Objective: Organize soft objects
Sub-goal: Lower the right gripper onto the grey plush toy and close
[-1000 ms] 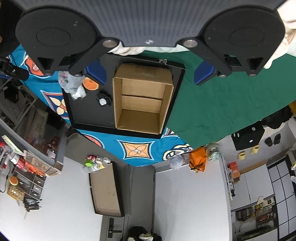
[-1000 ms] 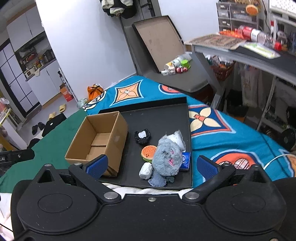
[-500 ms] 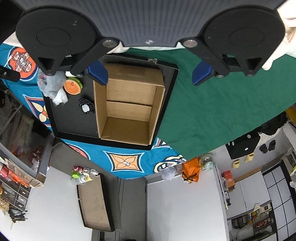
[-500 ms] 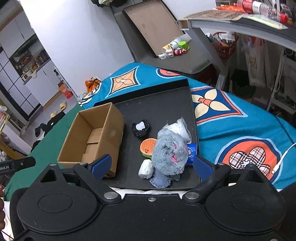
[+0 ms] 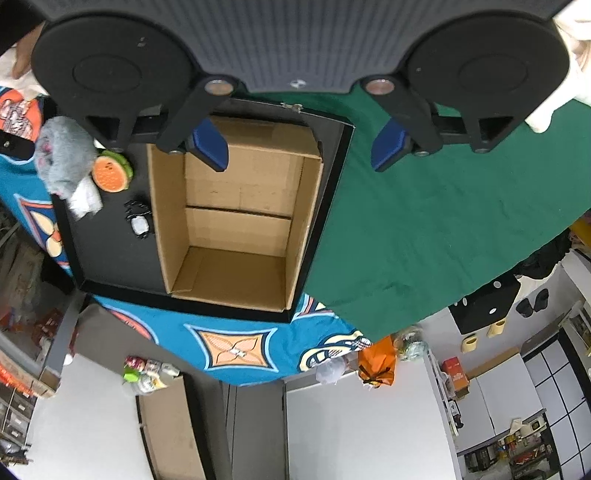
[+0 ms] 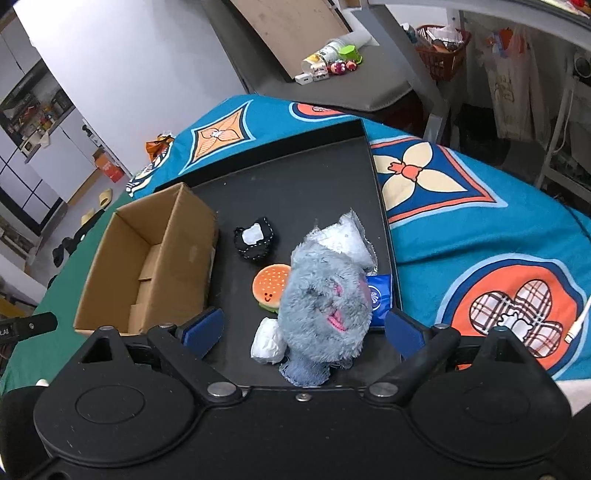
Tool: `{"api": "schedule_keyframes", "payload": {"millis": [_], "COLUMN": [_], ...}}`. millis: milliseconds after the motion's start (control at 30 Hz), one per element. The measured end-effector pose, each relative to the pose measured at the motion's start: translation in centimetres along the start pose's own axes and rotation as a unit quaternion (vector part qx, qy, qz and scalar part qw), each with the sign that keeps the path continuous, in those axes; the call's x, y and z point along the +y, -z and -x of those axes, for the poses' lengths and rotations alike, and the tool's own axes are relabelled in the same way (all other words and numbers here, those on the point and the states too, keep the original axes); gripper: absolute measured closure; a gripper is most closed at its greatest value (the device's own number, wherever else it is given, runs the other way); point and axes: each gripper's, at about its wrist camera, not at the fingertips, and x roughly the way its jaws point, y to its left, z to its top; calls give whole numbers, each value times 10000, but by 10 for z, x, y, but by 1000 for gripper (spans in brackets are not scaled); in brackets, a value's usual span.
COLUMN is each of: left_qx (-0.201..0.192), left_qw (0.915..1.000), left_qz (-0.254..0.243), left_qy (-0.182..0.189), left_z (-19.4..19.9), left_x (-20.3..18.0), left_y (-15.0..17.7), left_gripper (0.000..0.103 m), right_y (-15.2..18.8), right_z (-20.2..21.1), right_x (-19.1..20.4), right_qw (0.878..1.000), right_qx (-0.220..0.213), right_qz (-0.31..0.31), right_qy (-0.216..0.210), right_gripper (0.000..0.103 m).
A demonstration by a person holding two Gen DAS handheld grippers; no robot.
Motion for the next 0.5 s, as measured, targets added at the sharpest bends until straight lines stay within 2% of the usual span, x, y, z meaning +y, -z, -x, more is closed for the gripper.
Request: {"api": "schedule_keyframes", "payload": {"millis": [367, 500], "left_qx": [384, 527], "left_qw": [9991, 9978], "left_qz": [-79, -156], "left_qy": [-183, -375], "left_z": [-48, -64], "left_x": [3, 2], "left_y": [-7, -8], "left_gripper": [32, 36], "right_y": [-2, -3], "right_z": [-35, -44], "right_x": [-3, -3], "right_qw": [9993, 9991], "right_qx": [222, 295], "right_qz": [7, -3], "right_qy": [295, 311], "right_gripper": [9, 9]}}
